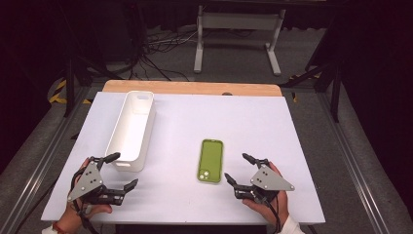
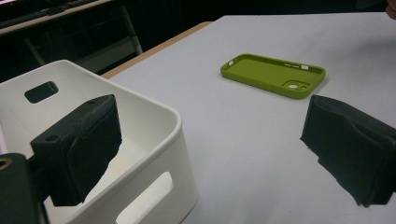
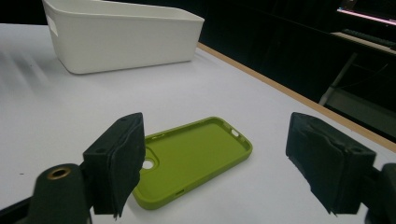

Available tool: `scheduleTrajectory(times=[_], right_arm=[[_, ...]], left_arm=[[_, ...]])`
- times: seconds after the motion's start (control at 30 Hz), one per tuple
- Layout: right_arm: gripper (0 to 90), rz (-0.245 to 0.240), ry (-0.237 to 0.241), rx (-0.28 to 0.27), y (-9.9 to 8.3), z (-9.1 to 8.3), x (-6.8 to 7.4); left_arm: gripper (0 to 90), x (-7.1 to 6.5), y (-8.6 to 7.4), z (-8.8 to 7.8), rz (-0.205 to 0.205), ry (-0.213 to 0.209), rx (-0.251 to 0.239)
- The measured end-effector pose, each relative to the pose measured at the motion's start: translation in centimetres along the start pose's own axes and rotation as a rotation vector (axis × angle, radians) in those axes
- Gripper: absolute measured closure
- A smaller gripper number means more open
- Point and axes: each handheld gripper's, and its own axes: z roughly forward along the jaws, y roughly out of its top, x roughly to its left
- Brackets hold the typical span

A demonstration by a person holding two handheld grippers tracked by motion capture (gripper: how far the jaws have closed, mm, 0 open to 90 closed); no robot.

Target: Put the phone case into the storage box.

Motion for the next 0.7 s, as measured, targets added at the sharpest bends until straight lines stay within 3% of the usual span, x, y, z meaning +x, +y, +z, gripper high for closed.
scheduleTrajectory(times=[0.37,0.7], right_arm=[[24.7,0.041,0.037,0.006,0.3,0.0,-0.6],[54.6,0.025,0.047,0.044,1.2,1.4,-0.9]], left_arm=[[5.6,0.0,-0.2,-0.2,-0.01,-0.003,-0.01],[6.1,0.1,-0.2,-0.6,0.005,-0.002,-0.008]])
